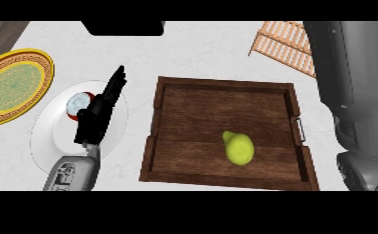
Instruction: Pick the cupcake from the tray and place it in the tiered shelf
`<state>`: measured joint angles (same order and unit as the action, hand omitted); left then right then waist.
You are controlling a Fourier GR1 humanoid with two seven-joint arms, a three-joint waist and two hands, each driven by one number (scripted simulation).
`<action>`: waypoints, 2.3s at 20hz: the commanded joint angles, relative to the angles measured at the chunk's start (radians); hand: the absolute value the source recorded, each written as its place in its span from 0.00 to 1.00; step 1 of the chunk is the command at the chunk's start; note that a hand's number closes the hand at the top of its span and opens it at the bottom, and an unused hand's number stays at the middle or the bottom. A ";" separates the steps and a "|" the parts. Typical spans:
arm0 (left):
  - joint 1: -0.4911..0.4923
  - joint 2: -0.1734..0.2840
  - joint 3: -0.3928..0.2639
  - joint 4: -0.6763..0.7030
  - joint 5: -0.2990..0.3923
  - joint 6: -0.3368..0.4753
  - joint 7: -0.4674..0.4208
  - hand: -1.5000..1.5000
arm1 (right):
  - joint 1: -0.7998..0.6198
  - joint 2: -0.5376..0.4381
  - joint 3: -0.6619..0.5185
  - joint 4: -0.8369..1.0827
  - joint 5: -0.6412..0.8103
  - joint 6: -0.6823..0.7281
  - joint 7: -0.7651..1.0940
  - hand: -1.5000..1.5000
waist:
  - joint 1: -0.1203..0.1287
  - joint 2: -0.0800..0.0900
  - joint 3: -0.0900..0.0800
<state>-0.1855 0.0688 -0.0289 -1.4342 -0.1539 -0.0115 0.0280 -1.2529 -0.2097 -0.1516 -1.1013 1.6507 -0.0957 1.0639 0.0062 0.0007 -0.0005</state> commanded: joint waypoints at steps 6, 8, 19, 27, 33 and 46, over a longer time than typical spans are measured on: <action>-0.002 0.024 0.039 0.023 0.024 -0.021 -0.024 0.50 | 0.092 -0.091 -0.012 0.130 0.015 -0.173 -0.124 1.00 | 0.004 0.004 0.000; 0.024 0.003 -0.006 -0.005 -0.003 -0.016 -0.024 0.50 | 0.109 -0.085 -0.037 0.166 0.008 -0.244 -0.100 1.00 | 0.006 0.004 0.001; -0.017 0.007 0.020 0.044 0.008 -0.020 -0.048 0.50 | 0.118 -0.150 -0.182 0.214 -0.195 -0.558 -0.248 1.00 | 0.005 0.005 0.001; -0.004 0.014 0.011 -0.025 -0.001 -0.020 0.008 0.50 | 0.135 -0.226 -0.200 0.332 -0.079 -0.466 -0.133 1.00 | -0.001 0.002 -0.001; -0.021 -0.005 0.025 -0.007 0.004 0.001 0.017 0.50 | 0.190 -0.176 -0.182 0.202 0.019 -0.427 0.042 0.00 | -0.011 -0.004 0.000; 0.047 0.023 0.032 -0.037 0.021 -0.041 -0.007 0.50 | 0.237 -0.126 -0.204 -0.042 -0.217 -0.474 -0.087 0.00 | -0.005 -0.003 0.000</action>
<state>-0.1455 0.0760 -0.0145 -1.4685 -0.1541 -0.0297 0.0212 -1.0258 -0.3474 -0.3666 -1.0678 1.4956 -0.5853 0.9847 0.0019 -0.0019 -0.0001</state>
